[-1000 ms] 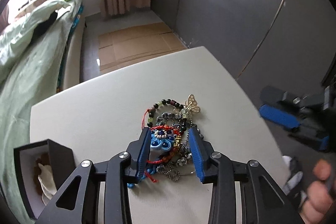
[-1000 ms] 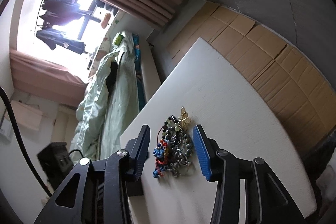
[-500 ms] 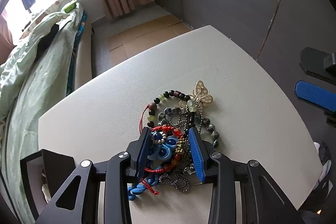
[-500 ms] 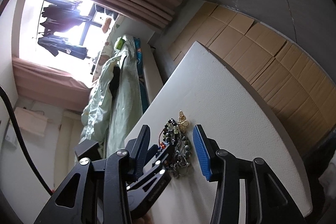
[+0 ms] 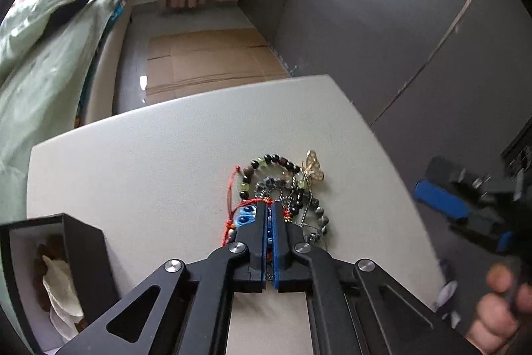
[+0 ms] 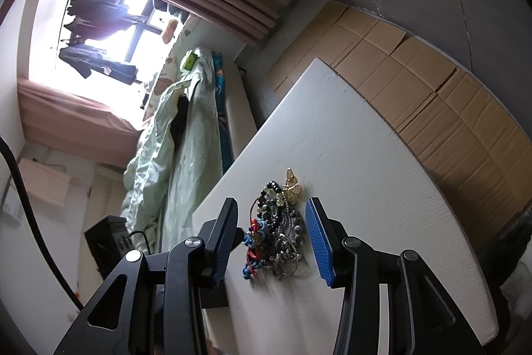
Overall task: Organize jewelry
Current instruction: 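Close the left tool on the red-string bracelet in the pile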
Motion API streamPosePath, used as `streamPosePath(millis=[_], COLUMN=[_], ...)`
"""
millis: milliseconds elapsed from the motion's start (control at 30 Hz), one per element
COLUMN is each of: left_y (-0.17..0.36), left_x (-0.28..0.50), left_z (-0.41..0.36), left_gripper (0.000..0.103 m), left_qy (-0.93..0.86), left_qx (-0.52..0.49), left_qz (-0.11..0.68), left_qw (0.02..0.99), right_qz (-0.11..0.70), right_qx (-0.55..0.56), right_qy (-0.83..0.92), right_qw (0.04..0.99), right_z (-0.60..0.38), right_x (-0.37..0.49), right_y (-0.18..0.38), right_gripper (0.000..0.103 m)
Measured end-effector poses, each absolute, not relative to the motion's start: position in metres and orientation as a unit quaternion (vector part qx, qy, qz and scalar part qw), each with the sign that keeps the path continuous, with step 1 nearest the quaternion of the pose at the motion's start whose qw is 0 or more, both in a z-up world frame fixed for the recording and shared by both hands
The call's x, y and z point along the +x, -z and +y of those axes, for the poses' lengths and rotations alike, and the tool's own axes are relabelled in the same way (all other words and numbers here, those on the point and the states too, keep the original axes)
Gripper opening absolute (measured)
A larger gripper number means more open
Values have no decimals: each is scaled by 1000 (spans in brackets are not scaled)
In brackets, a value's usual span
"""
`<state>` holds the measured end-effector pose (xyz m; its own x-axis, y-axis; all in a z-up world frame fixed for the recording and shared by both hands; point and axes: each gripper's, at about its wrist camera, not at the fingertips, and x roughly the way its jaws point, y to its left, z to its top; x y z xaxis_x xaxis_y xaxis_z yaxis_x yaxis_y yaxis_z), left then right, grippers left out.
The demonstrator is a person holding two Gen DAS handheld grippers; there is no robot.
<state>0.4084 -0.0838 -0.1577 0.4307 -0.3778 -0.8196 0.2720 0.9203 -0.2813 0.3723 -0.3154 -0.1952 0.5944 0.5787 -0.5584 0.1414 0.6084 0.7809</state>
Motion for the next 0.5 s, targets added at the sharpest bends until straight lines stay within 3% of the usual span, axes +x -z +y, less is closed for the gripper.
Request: streamPosePath(millis=[400,500], left_y=[155,165], left_x=[409,406], left_z=[-92,-107], left_gripper=[3,13], left_qy=[219,217], left_qx=[-62,-35], left_qz=[499,510], left_qw=[836,831], right_qz=[452,450], right_qx=[403,412], right_qy=[-125,-116], right_qw=[786,784], right_z=[-302,-307], right_x=[379,378], right_y=[202,204], right_gripper=[45,45])
